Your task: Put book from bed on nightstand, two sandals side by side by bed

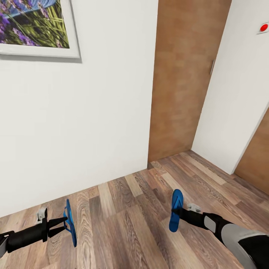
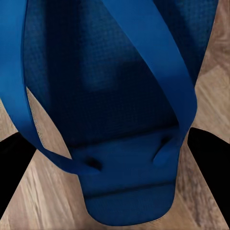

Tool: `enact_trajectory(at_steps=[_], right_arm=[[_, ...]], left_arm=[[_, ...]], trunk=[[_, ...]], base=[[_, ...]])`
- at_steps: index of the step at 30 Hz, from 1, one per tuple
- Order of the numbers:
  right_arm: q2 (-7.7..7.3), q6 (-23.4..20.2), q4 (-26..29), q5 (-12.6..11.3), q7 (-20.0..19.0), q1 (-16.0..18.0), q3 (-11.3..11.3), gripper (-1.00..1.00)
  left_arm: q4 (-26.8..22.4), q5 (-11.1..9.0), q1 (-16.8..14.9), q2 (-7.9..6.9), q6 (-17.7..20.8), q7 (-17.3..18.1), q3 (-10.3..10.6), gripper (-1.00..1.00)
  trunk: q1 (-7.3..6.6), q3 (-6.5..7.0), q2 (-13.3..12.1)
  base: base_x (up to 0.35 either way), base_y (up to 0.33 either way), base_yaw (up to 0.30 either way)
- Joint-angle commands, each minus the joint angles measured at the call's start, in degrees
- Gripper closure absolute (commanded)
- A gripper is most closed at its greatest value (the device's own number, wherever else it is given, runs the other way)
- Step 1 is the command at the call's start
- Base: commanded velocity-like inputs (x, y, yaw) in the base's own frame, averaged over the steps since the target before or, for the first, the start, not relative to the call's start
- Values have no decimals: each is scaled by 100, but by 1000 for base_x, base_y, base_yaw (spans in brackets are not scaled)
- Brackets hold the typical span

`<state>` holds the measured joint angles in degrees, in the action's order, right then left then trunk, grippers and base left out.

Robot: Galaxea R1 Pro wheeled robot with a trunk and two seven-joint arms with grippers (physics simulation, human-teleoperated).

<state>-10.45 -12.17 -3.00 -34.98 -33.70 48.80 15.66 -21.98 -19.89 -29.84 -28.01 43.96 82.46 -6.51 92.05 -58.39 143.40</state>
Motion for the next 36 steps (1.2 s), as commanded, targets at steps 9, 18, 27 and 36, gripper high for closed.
enact_trajectory(at_steps=[9, 18, 27, 36], right_arm=[[2, -31, -12, -73, -37, 7, 24, 100], [7, -31, -14, -78, -34, 7, 24, 100], [8, -31, -14, -77, -32, 7, 24, 100], [8, -31, -14, -79, -32, 7, 24, 100]], left_arm=[[1, -6, -4, 2, 60, 16, -8, 100], [1, -6, -4, 3, 60, 16, -13, 100], [1, -6, -4, 5, 68, 16, -8, 100], [1, -6, -4, 6, 69, 16, -11, 100]], trunk=[[-1, -5, 3], [-1, -5, 3], [-1, -5, 3], [-1, -5, 3]], base=[[-1, 1, 259], [0, 0, 259], [0, 0, 259], [0, 0, 259]])
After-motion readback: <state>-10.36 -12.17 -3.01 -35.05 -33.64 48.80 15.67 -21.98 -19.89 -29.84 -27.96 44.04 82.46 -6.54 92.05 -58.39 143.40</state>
